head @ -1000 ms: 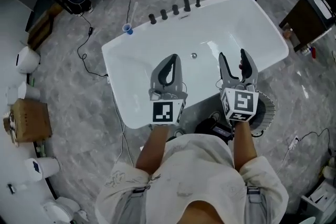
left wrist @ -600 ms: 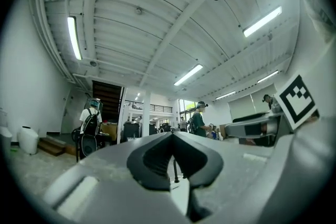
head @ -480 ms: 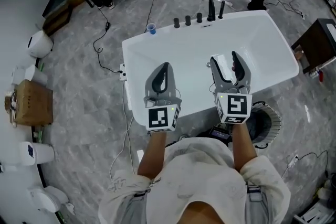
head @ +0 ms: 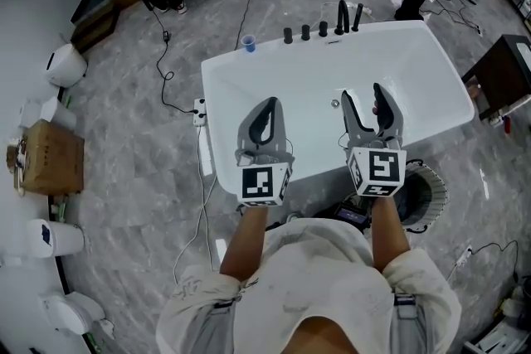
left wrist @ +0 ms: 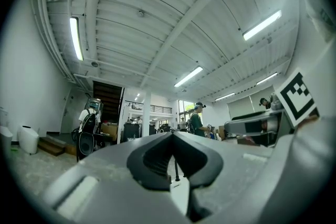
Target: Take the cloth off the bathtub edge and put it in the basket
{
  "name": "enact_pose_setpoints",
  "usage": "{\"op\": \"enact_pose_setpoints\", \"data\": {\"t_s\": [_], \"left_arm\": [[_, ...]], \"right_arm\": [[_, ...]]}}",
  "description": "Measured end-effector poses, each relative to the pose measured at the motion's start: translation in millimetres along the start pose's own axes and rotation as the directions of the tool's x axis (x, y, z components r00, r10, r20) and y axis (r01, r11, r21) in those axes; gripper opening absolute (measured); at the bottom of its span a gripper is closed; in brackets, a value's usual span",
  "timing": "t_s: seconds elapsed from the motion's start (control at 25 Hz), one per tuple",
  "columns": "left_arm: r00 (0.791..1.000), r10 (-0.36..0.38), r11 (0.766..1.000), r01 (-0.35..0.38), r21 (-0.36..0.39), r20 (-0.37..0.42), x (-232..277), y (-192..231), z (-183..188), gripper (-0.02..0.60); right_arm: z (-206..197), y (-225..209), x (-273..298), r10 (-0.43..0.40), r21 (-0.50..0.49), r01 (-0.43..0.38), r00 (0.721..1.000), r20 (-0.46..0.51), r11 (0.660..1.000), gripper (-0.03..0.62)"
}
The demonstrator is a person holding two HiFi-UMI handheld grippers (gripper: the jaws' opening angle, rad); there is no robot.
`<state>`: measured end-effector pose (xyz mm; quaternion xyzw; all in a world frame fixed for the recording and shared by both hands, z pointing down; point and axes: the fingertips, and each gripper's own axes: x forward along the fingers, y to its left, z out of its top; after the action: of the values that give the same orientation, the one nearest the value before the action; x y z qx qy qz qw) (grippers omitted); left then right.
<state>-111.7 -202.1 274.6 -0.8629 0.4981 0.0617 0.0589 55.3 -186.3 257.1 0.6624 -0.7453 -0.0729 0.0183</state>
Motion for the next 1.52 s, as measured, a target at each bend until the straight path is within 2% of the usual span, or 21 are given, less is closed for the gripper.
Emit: {"op": "enact_pose_setpoints", "data": {"t_s": [0.2, 0.24, 0.32, 0.48, 0.64, 0.76, 0.96, 1.12, 1.24, 1.52], "left_arm": [[1.0, -0.011, 1.0, 0.011, -0.004, 0.012, -4.7, 0.4, -1.3, 0.0], [1.0, -0.013, 1.0, 0.013, -0.004, 0.016, -5.4, 0.1, -0.9, 0.0], [1.0, -0.015, 1.0, 0.015, 0.001, 0.018, -6.7, 0.3, 0.2, 0.0], [1.0, -0.021, 1.0, 0.021, 0.005, 0.011, -7.9, 5.3, -0.2, 0.0], [1.0, -0.024, 0.999, 0.024, 0.031, 0.01, -7.0, 10.1, -0.3, 0.0], [1.0, -0.018, 0.999, 0.018, 0.031, 0.011, -4.9, 11.4, 3.1, 0.0], [1.0, -0.011, 1.0, 0.011, 0.0, 0.027, -2.5, 12.9, 8.1, 0.0], [0.999, -0.022, 0.999, 0.021, 0.039, 0.028, -1.7, 13.1, 6.5, 0.0], [1.0, -0.012, 1.0, 0.011, 0.017, 0.018, -0.1, 13.2, 6.8, 0.0], [1.0, -0.013, 0.999, 0.013, 0.033, 0.01, -0.6, 16.5, 3.5, 0.0]], "right_arm": [[-5.4, 7.1, -4.3, -0.002, 0.002, 0.002, 1.0, -0.005, 1.0, 0.242], [-3.9, 6.1, -6.7, -0.018, 0.012, 0.018, 1.0, 0.008, 1.0, 0.223], [1.7, 1.6, -11.9, -0.064, 0.029, 0.062, 0.997, 0.047, 0.998, 0.145], [3.8, 0.8, -13.3, -0.111, 0.045, 0.108, 0.991, 0.069, 0.993, 0.137], [-1.8, 9.6, -9.3, -0.073, 0.081, 0.069, 0.996, 0.058, 0.994, 0.061], [-7.4, 11.5, -2.7, -0.065, 0.085, 0.064, 0.998, 0.009, 0.994, 0.026], [-2.7, 15.7, -1.2, -0.054, 0.056, 0.053, 0.998, 0.019, 0.997, 0.012], [0.9, 16.9, 0.0, -0.046, 0.046, 0.045, 0.998, 0.03, 0.998, 0.012], [1.1, 16.8, 1.9, -0.046, 0.042, 0.044, 0.998, 0.034, 0.998, 0.011], [3.8, 21.1, 3.5, -0.045, 0.011, 0.045, 0.998, 0.04, 0.999, 0.002]]}}
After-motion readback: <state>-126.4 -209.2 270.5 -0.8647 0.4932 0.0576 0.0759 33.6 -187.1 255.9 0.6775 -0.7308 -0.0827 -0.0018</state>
